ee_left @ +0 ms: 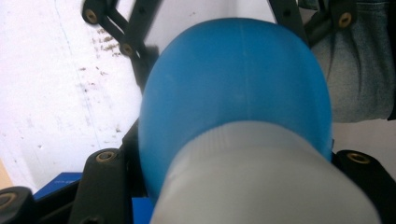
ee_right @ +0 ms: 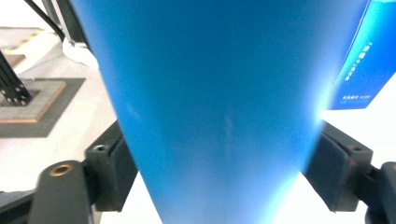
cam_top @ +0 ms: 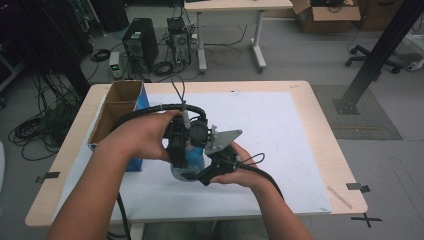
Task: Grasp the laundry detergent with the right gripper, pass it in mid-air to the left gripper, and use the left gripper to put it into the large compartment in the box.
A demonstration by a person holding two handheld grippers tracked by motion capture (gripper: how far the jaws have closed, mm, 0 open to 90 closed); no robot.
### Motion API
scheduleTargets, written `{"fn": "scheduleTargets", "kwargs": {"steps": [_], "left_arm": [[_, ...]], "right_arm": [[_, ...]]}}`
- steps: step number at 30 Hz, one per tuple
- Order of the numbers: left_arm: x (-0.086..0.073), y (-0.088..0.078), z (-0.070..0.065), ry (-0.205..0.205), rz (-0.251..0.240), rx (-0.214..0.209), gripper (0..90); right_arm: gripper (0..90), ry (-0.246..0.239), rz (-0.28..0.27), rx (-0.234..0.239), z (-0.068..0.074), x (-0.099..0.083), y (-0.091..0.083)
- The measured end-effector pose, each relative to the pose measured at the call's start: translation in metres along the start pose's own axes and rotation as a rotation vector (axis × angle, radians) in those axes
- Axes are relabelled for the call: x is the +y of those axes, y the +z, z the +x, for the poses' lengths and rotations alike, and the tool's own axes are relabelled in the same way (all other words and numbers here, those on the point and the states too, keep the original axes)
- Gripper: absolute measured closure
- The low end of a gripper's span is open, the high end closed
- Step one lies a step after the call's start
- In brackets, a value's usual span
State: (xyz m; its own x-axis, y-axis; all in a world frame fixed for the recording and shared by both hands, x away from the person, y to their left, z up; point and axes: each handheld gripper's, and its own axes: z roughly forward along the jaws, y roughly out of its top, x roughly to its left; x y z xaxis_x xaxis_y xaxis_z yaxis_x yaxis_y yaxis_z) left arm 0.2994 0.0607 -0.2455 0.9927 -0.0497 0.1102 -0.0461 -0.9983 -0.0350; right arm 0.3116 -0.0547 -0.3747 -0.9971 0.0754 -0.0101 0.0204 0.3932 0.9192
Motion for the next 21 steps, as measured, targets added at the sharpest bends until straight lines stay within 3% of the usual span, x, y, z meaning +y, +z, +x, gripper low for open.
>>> {"fn": "scheduleTargets", "kwargs": {"steps": [5, 10, 18, 21], "left_arm": [[0.000, -0.002, 0.003, -0.006, 0.015, 0.001, 40.2], [-0.002, -0.007, 0.007, -0.010, 0.015, 0.007, 40.2], [-0.007, -0.010, 0.013, -0.037, 0.021, 0.006, 40.2], [-0.009, -0.011, 0.016, -0.068, 0.025, -0.007, 40.2]], "right_arm": [[7.8, 0.017, -0.018, -0.029, -0.004, -0.005, -0.010], [1.1, 0.037, -0.019, -0.006, -0.008, -0.005, -0.020], [0.3, 0.034, -0.043, 0.041, -0.009, 0.001, -0.035], [0.4, 0.017, -0.031, 0.053, -0.009, 0.004, -0.041]]}}
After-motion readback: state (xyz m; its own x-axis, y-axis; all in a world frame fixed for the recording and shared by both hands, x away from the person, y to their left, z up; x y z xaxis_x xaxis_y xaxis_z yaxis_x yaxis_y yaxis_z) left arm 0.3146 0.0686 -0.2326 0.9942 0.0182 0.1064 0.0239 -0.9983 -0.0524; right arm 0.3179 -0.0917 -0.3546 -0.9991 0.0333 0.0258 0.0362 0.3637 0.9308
